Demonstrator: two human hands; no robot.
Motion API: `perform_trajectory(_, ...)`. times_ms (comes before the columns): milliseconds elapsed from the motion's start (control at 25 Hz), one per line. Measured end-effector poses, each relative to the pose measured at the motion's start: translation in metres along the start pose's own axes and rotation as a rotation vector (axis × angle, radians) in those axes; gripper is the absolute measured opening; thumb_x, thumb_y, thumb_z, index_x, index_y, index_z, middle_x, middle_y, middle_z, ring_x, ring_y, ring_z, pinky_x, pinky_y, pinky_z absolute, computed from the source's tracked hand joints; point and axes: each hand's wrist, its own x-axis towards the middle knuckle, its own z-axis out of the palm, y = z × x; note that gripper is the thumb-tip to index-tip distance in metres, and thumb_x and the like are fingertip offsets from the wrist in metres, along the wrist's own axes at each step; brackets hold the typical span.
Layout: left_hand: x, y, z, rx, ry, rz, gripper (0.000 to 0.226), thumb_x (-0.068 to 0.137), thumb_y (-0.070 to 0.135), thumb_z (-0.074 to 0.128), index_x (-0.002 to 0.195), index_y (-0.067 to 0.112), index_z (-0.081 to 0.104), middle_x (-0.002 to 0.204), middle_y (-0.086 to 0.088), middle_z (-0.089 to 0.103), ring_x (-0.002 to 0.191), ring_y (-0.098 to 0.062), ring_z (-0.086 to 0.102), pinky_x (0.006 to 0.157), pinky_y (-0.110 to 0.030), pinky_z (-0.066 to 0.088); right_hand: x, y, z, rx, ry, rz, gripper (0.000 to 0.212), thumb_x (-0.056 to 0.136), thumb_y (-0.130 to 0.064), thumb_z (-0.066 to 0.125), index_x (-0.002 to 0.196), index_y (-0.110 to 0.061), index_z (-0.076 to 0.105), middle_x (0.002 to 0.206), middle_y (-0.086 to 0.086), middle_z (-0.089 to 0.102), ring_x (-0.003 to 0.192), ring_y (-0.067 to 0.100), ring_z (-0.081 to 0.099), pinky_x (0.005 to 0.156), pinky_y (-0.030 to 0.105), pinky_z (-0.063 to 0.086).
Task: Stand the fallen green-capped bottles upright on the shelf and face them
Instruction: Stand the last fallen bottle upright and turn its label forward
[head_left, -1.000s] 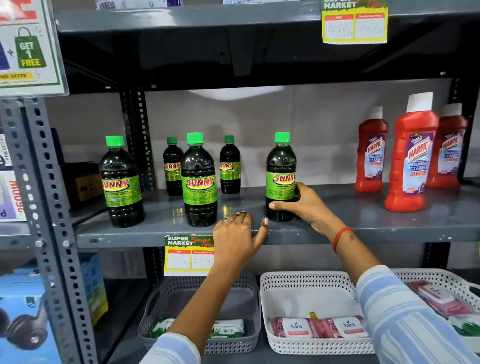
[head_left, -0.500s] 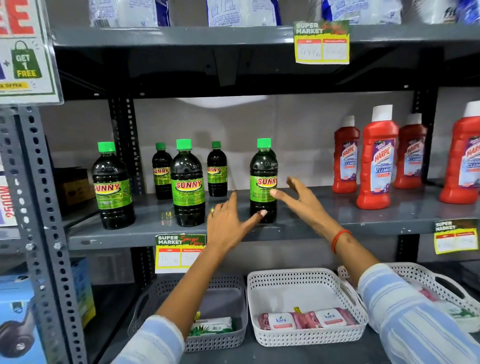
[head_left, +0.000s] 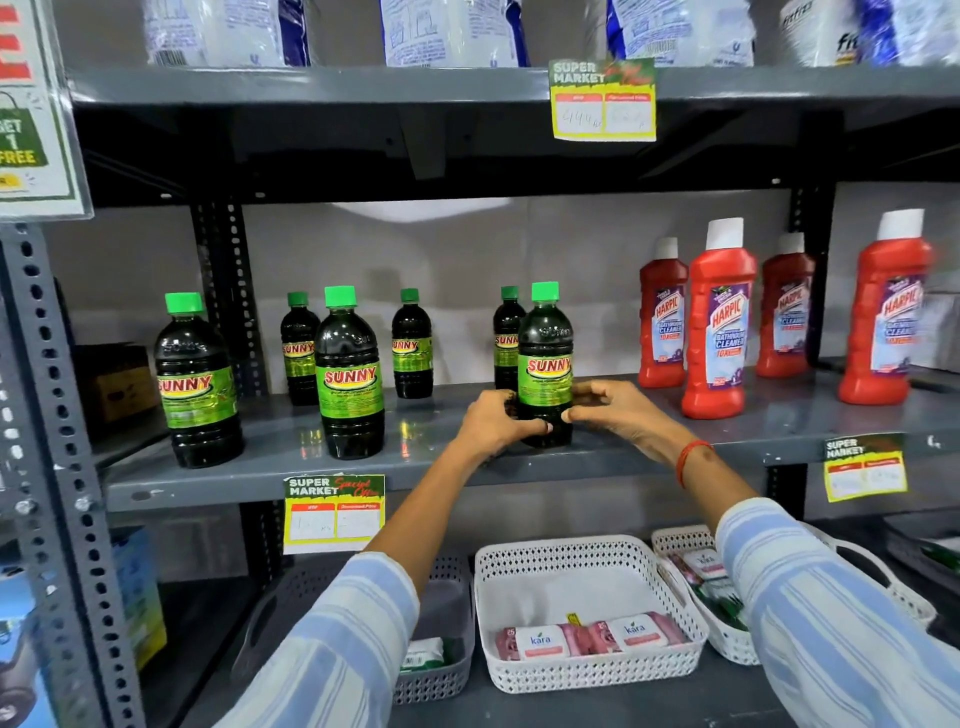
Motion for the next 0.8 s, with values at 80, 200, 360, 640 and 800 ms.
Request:
perform_trajectory(80,0.002,-0.002,0.007,-0.037,0.018,-0.004,0.045,0.062,0.029,0.082,0.103,0.014,0.07,0.097,-0.005,0.073,0.092,-0.019,0.067,0.085,-0.035,0.053,-0.002,0.006,-0.003,0.009,-0.006,0.025,0.043,0.077,0.005,0.068,0.119,0.003,0.059,0.107,0.014,0.066,0.098,0.019,0.061,0.074,0.007,0.051)
perform_trajectory(200,0.003,-0.004,0.01,-0.091,0.016,0.009,0.037,0.068,0.021,0.081,0.102,0.011,0.07,0.094,-0.006,0.073,0.085,-0.016,0.066,0.084,-0.036,0.054,-0.002,0.012,-0.004,0.02,-0.003,0.028,0.044,0.077,0.005,0.069,0.119,0.002,0.058,0.105,0.014,0.066,0.097,0.019,0.062,0.074,0.008,0.052)
perform_trajectory(360,0.0,0.0,0.009,-0.162,-0.013,0.003,0.034,0.072,0.011,0.079,0.104,0.006,0.068,0.095,-0.008,0.071,0.084,-0.016,0.065,0.082,-0.031,0.053,-0.002,0.012,-0.005,0.034,0.006,0.025,0.044,0.075,0.004,0.071,0.118,0.002,0.059,0.104,0.014,0.067,0.093,0.017,0.063,0.074,0.008,0.052)
perform_trajectory(640,-0.002,0.002,0.01,-0.138,-0.01,-0.018,0.033,0.073,0.012,0.077,0.104,0.007,0.068,0.093,-0.006,0.072,0.083,-0.014,0.065,0.078,-0.026,0.052,-0.003,0.014,-0.004,-0.01,0.007,-0.003,0.048,0.072,0.0,0.075,0.118,0.0,0.059,0.105,0.01,0.067,0.098,0.019,0.063,0.085,0.019,0.05)
perform_trajectory(800,-0.005,0.005,0.007,-0.147,-0.029,-0.023,0.029,0.075,0.009,0.075,0.104,0.007,0.069,0.091,-0.006,0.07,0.081,-0.014,0.063,0.078,-0.025,0.051,-0.005,0.013,0.0,-0.044,0.034,-0.022,0.052,0.07,-0.004,0.079,0.118,-0.001,0.059,0.112,0.013,0.067,0.1,0.021,0.063,0.091,0.028,0.049)
